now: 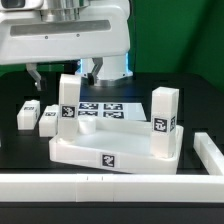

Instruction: Assemble desk

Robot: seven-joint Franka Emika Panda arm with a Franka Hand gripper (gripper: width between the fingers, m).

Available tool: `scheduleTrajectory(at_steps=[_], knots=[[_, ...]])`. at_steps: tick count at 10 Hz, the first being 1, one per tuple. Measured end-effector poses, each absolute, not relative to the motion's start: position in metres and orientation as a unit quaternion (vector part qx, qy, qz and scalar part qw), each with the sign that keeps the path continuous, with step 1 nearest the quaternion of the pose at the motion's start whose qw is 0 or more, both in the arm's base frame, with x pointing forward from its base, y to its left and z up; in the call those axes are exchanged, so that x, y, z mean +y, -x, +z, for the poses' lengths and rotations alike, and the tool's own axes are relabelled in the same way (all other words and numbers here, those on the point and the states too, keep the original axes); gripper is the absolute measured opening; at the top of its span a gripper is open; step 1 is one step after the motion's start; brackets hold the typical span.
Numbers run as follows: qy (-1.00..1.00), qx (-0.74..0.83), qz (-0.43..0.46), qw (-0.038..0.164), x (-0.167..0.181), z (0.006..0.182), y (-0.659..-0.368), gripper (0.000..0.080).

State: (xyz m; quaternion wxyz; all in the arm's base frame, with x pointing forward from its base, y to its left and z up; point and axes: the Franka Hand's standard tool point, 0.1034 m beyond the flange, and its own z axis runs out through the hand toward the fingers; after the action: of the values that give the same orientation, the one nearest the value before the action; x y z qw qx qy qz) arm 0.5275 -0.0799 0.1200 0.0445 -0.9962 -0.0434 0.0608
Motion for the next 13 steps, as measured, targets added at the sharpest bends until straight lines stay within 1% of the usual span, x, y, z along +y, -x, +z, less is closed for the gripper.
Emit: scheduleTrajectory(at_steps=[2, 3, 4, 5, 6, 7, 9, 11, 13], knots=[[0.996, -0.044, 0.060, 0.044, -0.081, 0.119, -0.530, 0.0649], [0.996, -0.052, 0.060, 0.037, -0.082, 0.119, -0.533, 0.0649], [0.996, -0.074, 0.054, 0.019, -0.084, 0.122, -0.542, 0.0649], [0.995, -0.088, 0.050, 0.011, -0.084, 0.124, -0.547, 0.0649], [0.993, -0.111, 0.044, -0.005, -0.082, 0.127, -0.553, 0.0649], [0.991, -0.125, 0.042, -0.010, -0.080, 0.127, -0.555, 0.0649], [0.991, -0.129, 0.041, -0.010, -0.083, 0.126, -0.554, 0.0649], [0.987, -0.151, 0.046, -0.008, -0.088, 0.119, -0.551, 0.0636], [0.987, -0.155, 0.046, -0.008, -0.088, 0.119, -0.552, 0.0287]])
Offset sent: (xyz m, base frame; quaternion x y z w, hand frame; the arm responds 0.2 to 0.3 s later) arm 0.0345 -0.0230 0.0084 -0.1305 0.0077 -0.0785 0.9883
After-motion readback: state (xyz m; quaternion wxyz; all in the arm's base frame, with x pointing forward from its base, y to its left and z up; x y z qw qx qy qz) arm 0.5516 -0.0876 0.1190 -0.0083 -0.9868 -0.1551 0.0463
